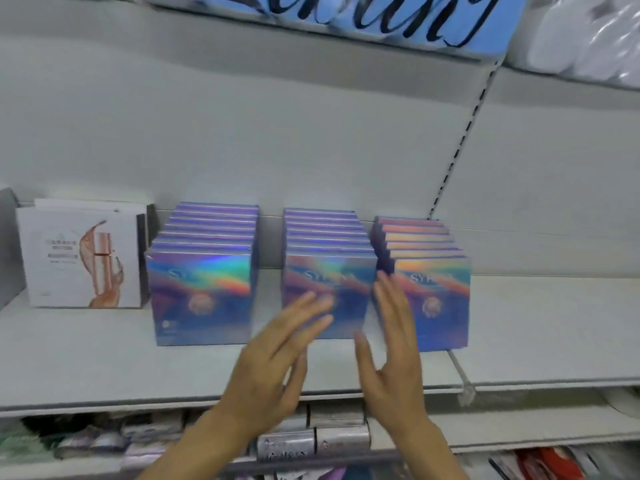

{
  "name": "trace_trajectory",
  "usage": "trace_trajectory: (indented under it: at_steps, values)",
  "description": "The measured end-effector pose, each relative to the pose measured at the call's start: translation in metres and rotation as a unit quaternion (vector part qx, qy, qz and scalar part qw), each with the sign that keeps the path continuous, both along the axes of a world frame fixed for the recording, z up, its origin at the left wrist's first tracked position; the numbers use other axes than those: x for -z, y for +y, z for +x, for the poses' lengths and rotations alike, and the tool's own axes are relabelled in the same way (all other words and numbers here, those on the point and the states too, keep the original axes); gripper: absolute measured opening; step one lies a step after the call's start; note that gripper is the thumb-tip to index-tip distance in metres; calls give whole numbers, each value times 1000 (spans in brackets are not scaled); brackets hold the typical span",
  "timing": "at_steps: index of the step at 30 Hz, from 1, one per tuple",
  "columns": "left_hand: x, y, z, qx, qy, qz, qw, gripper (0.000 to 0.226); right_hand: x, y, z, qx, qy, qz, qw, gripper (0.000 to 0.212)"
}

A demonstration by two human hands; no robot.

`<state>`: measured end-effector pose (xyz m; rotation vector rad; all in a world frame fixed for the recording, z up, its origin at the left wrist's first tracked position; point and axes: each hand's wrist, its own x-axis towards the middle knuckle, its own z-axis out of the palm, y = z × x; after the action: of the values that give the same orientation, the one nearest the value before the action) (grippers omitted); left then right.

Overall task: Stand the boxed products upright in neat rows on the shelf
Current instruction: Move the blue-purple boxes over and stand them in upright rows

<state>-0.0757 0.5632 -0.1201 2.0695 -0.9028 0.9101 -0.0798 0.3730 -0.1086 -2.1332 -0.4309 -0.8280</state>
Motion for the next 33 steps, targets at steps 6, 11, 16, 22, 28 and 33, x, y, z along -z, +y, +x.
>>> trace_trajectory:
  at_steps: [6, 11, 16, 22, 28, 33]
  values:
    - [16, -147, 5, 71, 279, -79, 954, 74, 14, -135, 37, 48, 151, 172, 972, 81]
    - [25, -204, 44, 51, 400, -253, 879, 84, 13, -180, 62, -72, 232, 184, 953, 63]
    - [30, -206, 77, 11, 406, -302, 862, 89, 12, -202, 79, -132, 281, 154, 938, 80]
    - [43, -205, 84, -4, 420, -267, 867, 97, 29, -217, 84, -203, 331, 123, 913, 82]
    - [34, -207, 114, -13, 420, -289, 860, 89, 39, -207, 114, -184, 309, 149, 921, 82]
    - [27, -212, 117, -12, 416, -341, 843, 51, 34, -206, 122, -202, 321, 213, 901, 56]
